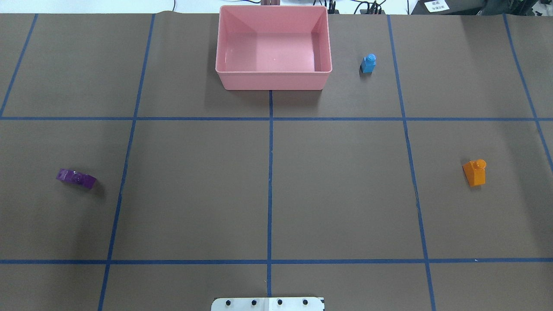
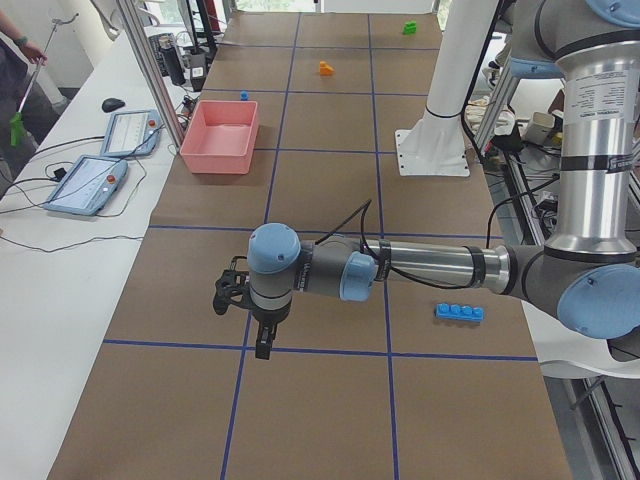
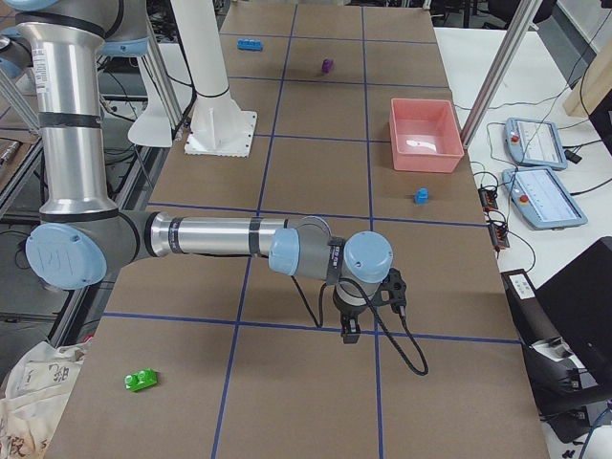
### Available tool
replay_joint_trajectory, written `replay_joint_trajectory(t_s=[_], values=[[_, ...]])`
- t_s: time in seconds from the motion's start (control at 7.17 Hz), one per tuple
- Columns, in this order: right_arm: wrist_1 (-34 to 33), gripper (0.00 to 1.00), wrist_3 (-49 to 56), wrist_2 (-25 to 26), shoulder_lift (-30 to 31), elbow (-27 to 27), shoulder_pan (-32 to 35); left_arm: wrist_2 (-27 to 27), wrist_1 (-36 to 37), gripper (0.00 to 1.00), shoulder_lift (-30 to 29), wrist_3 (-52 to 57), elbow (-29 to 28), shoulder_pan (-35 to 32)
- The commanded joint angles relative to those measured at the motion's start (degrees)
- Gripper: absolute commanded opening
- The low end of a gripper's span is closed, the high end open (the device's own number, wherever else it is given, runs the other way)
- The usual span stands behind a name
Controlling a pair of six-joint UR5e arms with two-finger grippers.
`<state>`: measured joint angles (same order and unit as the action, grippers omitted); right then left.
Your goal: Put all blocks into box
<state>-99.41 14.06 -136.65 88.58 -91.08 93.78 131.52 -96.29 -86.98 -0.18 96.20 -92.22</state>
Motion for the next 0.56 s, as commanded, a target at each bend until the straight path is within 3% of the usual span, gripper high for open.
replay_joint_trajectory(t_s=[0.0, 0.42], values=[[0.0, 1.00, 0.1, 0.0, -0.4, -0.1, 0.0, 0.4, -0.1, 1.00, 0.0, -0.1, 0.0, 0.0], [2.9, 1.00, -0.2, 0.2, -4.7, -1.0, -7.4, 2.1, -0.6, 1.00, -3.2, -1.0, 2.9, 1.9]])
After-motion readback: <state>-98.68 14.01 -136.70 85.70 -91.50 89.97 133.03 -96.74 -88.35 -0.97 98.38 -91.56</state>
